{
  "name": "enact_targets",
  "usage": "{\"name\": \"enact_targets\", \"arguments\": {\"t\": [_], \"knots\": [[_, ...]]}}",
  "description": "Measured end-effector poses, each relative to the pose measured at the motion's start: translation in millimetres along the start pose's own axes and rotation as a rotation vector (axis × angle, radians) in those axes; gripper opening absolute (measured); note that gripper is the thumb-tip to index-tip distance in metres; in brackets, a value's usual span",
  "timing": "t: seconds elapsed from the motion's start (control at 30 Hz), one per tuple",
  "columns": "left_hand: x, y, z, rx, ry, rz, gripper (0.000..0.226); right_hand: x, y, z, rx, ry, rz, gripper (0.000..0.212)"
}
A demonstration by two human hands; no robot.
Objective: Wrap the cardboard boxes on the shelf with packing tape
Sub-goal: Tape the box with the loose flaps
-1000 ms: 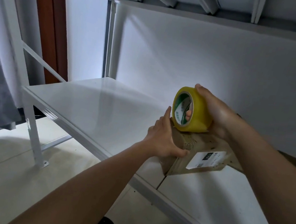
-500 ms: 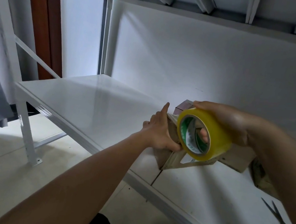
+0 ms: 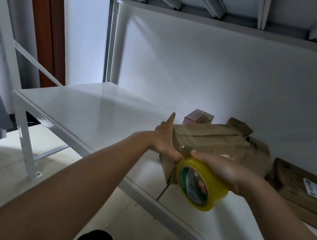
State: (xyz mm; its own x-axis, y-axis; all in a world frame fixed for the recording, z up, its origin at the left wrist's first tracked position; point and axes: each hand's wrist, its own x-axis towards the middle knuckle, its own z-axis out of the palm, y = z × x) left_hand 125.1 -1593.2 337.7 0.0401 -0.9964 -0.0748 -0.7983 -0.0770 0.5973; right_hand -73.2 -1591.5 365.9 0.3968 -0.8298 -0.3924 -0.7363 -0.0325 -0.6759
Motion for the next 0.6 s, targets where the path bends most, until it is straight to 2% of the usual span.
{"name": "enact_targets", "arguments": {"t": [0.13, 0.17, 0.23, 0.3, 0.33, 0.4, 0.5, 0.6], "knots": [[2.3, 11.7, -27.1, 0.263, -0.295, -0.097, 0.140, 3.7, 5.8, 3.3, 0.096, 0.011, -0.012, 0.040], [2.4, 14.5, -33.7, 0.284, -0.336, -0.122, 0.133, 4.2, 8.9, 3.0, 0.125, 0.010, -0.010, 0.040], [0.3, 26.4, -48.9, 0.178, -0.353, -0.128, 0.110, 6.1, 13.7, 3.8, 0.160, -0.009, -0.012, 0.042], [-1.6, 43.5, -55.5, 0.069, -0.242, -0.041, 0.081, 9.9, 16.5, 7.7, 0.209, 0.007, -0.004, 0.043], [-2.6, 51.3, -51.9, 0.049, -0.171, 0.004, 0.074, 11.1, 17.3, 10.2, 0.232, 0.017, 0.007, 0.044], [1.4, 61.2, -30.9, 0.122, -0.082, 0.062, 0.078, 12.8, 21.0, 15.0, 0.281, 0.002, 0.032, 0.049], [6.5, 56.4, 8.9, 0.340, 0.042, 0.020, 0.091, 15.3, 28.5, 21.9, 0.341, -0.021, 0.030, 0.060], [13.0, 46.2, 13.8, 0.374, 0.141, 0.029, 0.095, 20.3, 29.8, 27.5, 0.358, 0.020, 0.017, 0.059]]}}
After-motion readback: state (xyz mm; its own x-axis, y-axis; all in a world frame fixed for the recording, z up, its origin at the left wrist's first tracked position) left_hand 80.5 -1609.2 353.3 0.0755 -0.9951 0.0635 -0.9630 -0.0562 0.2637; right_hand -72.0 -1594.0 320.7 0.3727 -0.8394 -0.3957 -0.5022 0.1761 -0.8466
